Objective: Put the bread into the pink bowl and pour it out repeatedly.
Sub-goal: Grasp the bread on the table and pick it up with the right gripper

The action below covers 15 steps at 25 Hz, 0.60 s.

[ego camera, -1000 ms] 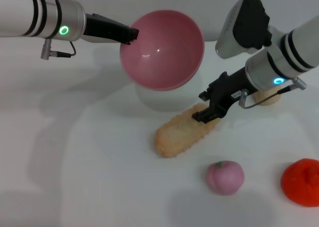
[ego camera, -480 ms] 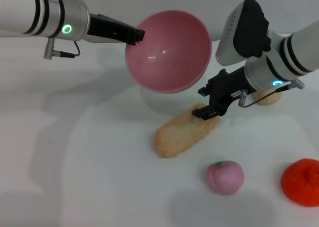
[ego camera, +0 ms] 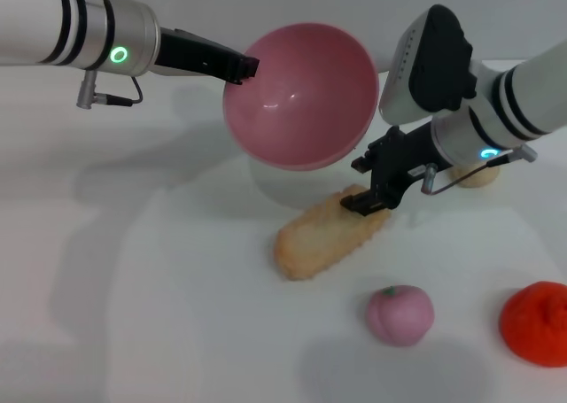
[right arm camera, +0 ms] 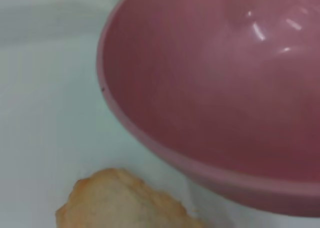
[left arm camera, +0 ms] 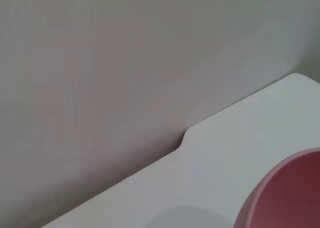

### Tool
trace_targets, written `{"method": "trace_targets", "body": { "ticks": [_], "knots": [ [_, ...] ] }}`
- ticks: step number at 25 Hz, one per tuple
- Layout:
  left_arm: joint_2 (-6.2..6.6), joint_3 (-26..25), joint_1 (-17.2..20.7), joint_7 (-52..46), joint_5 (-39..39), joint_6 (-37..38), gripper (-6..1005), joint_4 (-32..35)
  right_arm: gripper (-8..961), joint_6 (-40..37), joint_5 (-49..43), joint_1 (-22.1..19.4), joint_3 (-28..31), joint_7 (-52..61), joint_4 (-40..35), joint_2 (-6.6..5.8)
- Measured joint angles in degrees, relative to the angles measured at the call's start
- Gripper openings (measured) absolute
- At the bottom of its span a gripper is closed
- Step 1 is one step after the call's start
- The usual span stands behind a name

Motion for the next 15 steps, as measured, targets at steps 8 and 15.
{"method": "trace_targets", "body": {
  "ticks": [8,15],
  "knots": [
    [0.01,0.3,0.14,-0.37,0.37,0.34,43,0.62,614,0.72,1.45,-0.22,-1.92,0.0,2.13,0.07],
    [0.09,0.3,0.21,-0.1,0.46,0.17,43,0.28,614,-0.01,1.76,-0.29,-2.34,0.44,2.45,0.09]
  ]
}}
